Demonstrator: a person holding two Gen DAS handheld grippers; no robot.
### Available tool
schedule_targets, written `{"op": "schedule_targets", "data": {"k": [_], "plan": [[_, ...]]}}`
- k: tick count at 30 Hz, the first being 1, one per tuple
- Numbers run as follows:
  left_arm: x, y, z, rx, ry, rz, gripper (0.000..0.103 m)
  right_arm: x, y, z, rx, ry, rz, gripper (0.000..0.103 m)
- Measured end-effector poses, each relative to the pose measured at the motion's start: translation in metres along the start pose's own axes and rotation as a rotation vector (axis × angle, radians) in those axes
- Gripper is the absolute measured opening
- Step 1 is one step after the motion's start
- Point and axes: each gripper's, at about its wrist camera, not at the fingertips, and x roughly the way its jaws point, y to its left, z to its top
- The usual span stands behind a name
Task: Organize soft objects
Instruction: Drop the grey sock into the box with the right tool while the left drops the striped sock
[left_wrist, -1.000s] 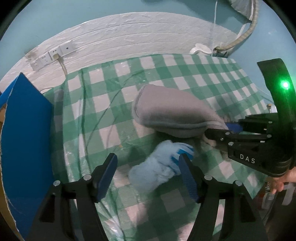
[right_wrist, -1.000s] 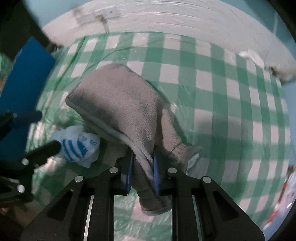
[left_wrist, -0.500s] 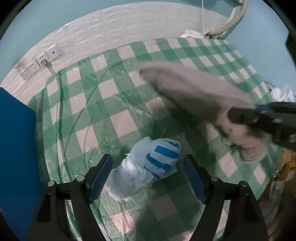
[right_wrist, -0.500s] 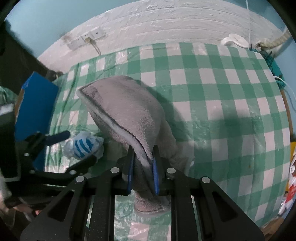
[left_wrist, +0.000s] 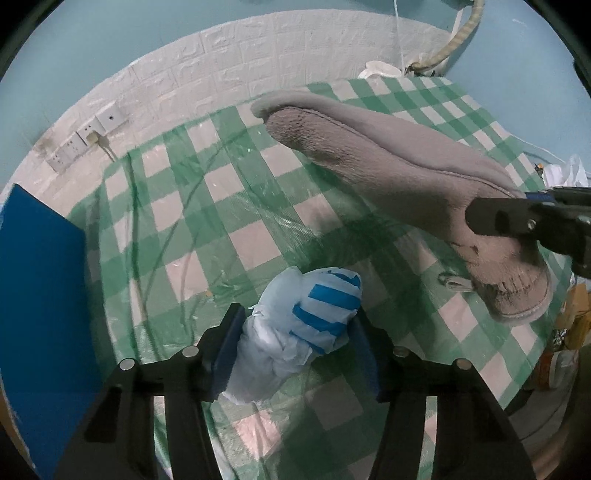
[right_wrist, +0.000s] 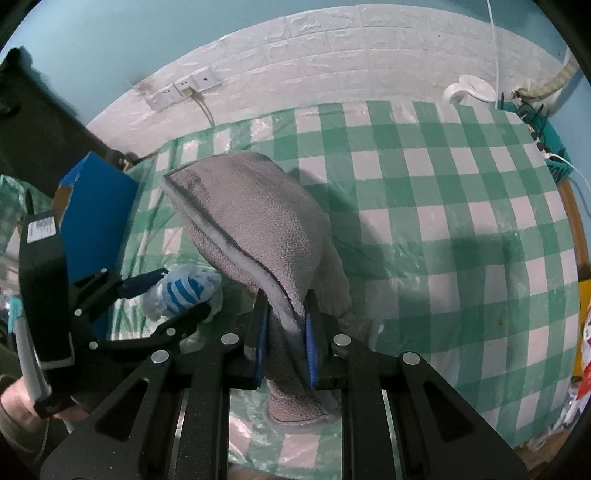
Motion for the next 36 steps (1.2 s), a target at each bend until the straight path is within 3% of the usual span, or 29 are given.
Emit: {"op": "schedule_targets", "data": {"k": [18,36], "plan": [[-0.091,0.033,-0.016,-0.107,-0.124,0.02,0.056,-0.036,0.053,0.011,-0.07,-0.073,0.039,0.015],[-0.16,0.08,-0.059,-0.171,-0.207,0.155,0.056,-0.057,0.136,0.012,-0.209,-0.104,0.11,0.015]]}}
